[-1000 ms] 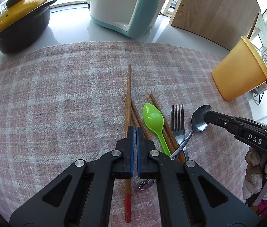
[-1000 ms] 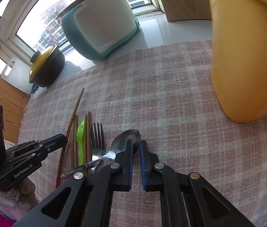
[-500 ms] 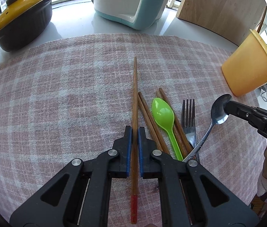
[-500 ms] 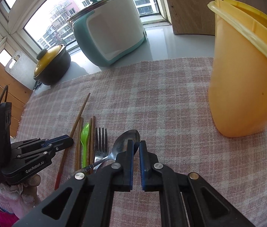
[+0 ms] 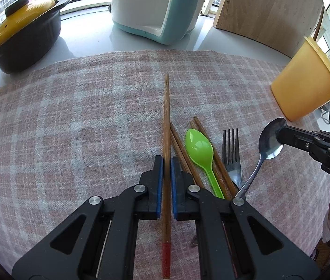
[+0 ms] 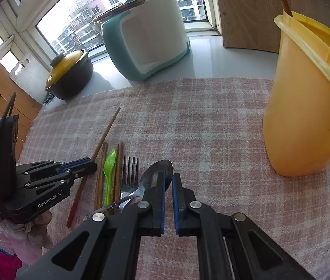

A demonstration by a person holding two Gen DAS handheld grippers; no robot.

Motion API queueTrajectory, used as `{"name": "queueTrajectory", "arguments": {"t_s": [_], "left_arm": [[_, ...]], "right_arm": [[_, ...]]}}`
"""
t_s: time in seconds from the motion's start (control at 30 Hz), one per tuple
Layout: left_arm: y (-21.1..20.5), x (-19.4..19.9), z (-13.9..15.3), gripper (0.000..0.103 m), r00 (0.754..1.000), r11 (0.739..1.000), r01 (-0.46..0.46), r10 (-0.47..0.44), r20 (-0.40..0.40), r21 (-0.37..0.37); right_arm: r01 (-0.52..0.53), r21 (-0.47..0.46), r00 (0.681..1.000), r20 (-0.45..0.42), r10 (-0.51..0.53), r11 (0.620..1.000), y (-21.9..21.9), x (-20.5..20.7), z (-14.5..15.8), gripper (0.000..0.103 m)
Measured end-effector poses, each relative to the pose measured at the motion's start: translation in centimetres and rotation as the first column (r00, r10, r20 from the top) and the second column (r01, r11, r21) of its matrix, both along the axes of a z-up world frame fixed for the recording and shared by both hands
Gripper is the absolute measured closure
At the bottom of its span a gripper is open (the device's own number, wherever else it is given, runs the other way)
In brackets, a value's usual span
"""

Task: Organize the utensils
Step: 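Grasp another wooden chopstick with the left tool while the right tool grasps a metal spoon, then lift chopstick and metal spoon and carry both toward the yellow container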

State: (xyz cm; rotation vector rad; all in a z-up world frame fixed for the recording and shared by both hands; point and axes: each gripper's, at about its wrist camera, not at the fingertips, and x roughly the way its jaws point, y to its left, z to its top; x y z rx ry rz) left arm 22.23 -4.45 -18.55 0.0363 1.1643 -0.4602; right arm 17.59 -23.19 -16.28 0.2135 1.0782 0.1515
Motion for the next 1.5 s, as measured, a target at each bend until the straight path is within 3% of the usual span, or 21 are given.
{"name": "queueTrajectory", "arguments": {"t_s": [0.37,0.83,1.17,1.5], "left_arm": [[1.8,-3.1,4.2,0.099,0.995,0.990,-0.057,0.066,0.068,-0.129],[-0.2,-5.1,8.8,0.099,0.985,0.980,-0.027,0.060,0.162,-0.198],[-3.4,-5.4,12.4,0.099,0.971,0.969,0.010,0.049,0.233,-0.247],[-9.2,-4.9,16.5,0.099,0.950,0.956,0.066,0.027,0.311,-0.286]], "right_arm": [[-0.071,-0.081,0.991,0.112,0.080,0.994,1.0,-1.8,4.9,0.103],[-0.056,-0.147,0.976,0.201,0.085,0.988,-0.7,-4.3,9.0,0.103],[-0.046,-0.160,0.965,0.247,0.086,0.986,-3.0,-6.2,12.1,0.103],[-0.037,-0.151,0.957,0.278,0.079,0.988,-8.0,-8.0,16.1,0.103]]}}
